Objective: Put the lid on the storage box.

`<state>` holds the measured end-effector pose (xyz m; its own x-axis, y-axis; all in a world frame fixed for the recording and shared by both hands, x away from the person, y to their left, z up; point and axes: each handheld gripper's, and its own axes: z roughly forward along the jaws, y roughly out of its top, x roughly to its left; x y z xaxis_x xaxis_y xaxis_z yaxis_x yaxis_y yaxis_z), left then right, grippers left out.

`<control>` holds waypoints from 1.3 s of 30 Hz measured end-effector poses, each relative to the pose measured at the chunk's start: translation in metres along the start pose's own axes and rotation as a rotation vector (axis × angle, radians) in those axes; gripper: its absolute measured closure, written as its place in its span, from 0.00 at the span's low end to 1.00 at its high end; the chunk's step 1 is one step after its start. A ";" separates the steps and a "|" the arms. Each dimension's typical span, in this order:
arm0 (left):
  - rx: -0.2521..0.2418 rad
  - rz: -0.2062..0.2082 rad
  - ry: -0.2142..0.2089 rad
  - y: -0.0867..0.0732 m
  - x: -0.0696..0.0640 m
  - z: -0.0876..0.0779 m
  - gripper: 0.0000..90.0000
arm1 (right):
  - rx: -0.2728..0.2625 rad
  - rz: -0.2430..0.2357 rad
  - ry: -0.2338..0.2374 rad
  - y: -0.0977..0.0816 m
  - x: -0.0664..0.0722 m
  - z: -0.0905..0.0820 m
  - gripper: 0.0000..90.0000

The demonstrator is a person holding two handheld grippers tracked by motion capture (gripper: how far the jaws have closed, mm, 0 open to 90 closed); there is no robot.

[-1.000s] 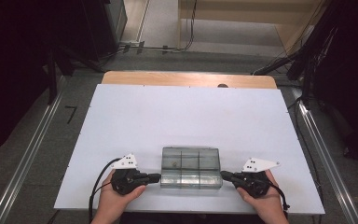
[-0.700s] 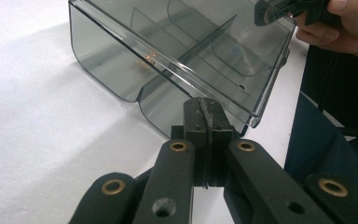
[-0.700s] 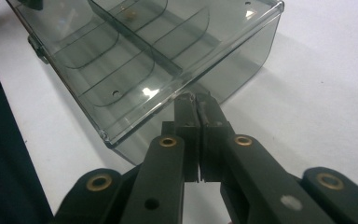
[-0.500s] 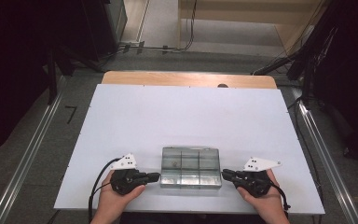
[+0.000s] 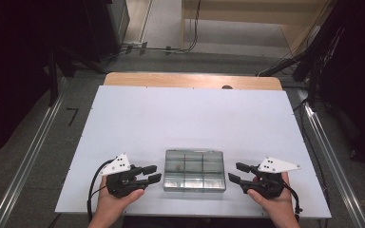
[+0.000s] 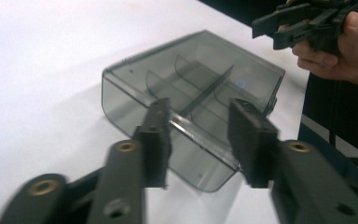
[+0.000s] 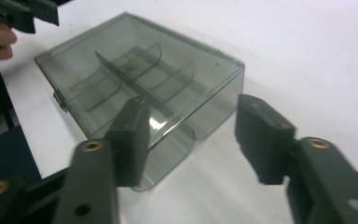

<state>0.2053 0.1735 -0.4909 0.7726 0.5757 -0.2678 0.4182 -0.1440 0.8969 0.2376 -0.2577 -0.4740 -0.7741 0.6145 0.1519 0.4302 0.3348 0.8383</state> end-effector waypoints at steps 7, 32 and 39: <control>-0.037 0.003 0.020 0.002 0.000 -0.004 0.48 | -0.043 0.013 0.026 0.003 -0.003 -0.009 0.23; -0.172 -0.060 0.044 -0.001 0.028 -0.035 0.10 | -0.135 0.067 0.003 0.001 -0.025 -0.032 0.00; -0.175 -0.057 0.075 -0.002 0.035 -0.042 0.03 | -0.147 0.082 -0.007 -0.001 -0.034 -0.037 0.00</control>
<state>0.2111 0.2283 -0.4876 0.7096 0.6379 -0.2991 0.3660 0.0291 0.9302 0.2462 -0.3054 -0.4611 -0.7360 0.6403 0.2197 0.4189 0.1757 0.8909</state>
